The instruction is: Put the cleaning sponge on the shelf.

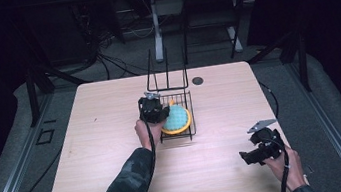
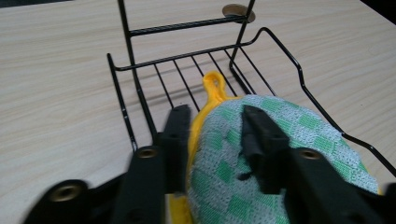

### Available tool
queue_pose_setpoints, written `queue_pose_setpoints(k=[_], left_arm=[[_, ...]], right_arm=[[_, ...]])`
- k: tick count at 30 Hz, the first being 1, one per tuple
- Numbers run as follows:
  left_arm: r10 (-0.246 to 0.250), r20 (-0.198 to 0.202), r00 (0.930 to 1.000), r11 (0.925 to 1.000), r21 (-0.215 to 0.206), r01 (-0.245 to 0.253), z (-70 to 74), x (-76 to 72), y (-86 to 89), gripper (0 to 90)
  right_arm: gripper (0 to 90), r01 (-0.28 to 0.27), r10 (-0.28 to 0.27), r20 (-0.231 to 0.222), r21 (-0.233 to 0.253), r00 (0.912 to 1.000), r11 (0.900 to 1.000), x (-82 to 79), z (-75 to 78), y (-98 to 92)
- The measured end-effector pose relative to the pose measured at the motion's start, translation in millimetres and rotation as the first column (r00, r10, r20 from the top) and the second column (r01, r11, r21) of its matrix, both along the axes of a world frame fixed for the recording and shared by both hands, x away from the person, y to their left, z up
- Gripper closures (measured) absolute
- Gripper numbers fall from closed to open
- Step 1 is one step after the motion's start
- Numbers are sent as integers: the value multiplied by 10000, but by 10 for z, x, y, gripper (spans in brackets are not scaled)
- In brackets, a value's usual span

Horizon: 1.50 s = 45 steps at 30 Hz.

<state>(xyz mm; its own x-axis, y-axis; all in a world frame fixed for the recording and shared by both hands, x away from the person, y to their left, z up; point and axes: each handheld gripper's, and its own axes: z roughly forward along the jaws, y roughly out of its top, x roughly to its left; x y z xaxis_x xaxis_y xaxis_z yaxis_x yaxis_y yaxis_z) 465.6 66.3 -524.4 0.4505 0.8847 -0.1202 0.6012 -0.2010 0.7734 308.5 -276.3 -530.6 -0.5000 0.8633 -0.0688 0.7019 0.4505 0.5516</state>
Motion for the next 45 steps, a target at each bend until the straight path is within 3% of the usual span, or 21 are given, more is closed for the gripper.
queue_pose_setpoints(k=[4,13,24,29,33,38,45], left_arm=[[-137,112,9998,9998,-149,139,85,-51,110,393],[-640,260,9976,9977,233,634,297,-212,331,224],[-814,346,9961,9948,640,790,465,-485,673,148],[-820,365,9960,9937,797,789,495,-627,815,132],[-925,159,9956,9918,897,907,509,-754,946,108],[-934,-105,9956,9860,1378,940,479,-905,1118,72],[-568,-421,9975,9823,1761,634,413,-1129,1419,6]], right_arm=[[64,6,-6,10,21,10000,10000,-3,2,1],[68,21,-22,59,109,10000,9999,-1,-2,13],[68,9,-9,53,77,10000,10000,-2,1,16],[69,38,-38,19,90,10000,10000,-2,0,19],[69,12,-12,10,38,10000,10000,-6,5,24],[69,29,-30,91,53,10000,10000,-4,3,12],[69,53,-53,56,63,10000,10000,-11,5,20]])
